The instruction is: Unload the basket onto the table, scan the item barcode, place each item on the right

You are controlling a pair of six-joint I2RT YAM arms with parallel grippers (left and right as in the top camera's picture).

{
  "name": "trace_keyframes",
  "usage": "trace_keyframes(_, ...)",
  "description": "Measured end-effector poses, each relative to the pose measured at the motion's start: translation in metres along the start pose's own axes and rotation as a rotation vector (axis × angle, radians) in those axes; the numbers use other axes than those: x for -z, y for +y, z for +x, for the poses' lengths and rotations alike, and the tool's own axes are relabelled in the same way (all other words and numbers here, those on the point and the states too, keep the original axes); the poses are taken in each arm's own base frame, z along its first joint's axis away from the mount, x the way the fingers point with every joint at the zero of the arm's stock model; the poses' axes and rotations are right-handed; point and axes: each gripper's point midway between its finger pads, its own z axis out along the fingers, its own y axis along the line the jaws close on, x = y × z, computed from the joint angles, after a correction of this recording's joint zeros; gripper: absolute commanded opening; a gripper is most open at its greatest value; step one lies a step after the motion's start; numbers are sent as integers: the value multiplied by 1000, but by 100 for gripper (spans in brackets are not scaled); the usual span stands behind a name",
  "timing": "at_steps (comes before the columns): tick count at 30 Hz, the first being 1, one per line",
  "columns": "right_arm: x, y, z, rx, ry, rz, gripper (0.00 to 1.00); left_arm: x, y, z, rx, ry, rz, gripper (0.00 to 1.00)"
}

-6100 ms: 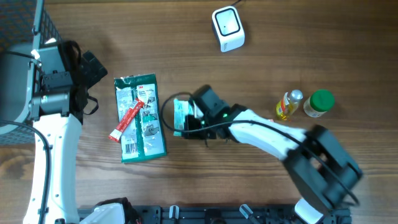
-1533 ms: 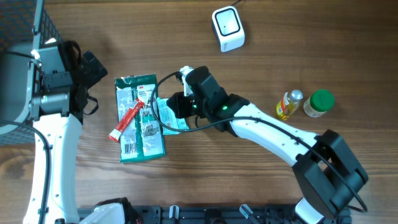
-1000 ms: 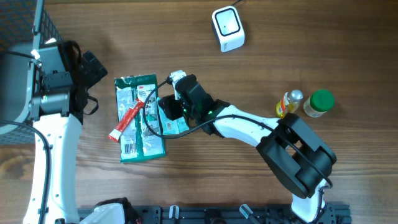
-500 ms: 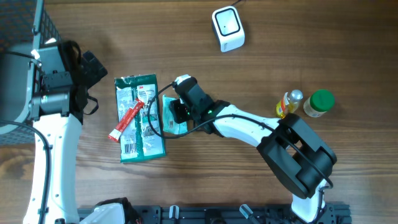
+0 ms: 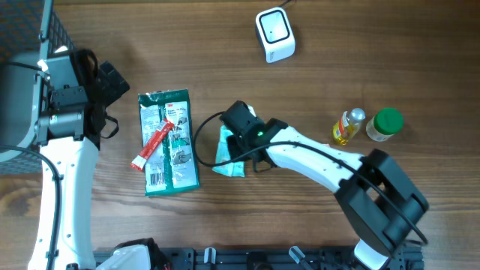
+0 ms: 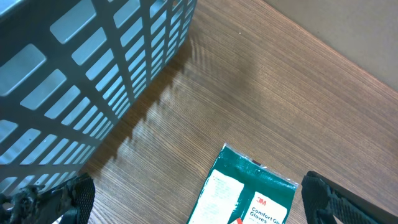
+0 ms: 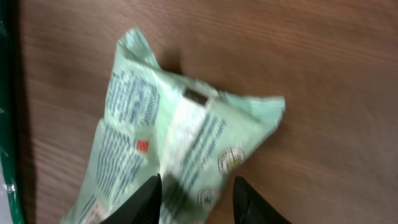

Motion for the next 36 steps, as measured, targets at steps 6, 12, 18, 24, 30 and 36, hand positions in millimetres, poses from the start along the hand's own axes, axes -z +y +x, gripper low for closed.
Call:
trace_keyframes(6,37,-3,5,-110,-2,-2,38,0,0,0,0,0,0,100)
trace_keyframes(12,61,-7,12,-187,5,1,26,0,0,0,0,0,0,100)
trace_keyframes(18,49,-15,32,-251,58,15,15,0,0,0,0,0,0,100)
trace_keyframes(24,27,-18,47,-334,65,-21,17,0,0,0,0,0,0,100)
trace_keyframes(30,22,-8,52,-377,84,-79,16,0,0,0,0,0,0,100)
trace_keyframes(36,18,-1,53,-388,83,-98,17,0,0,0,0,0,0,100)
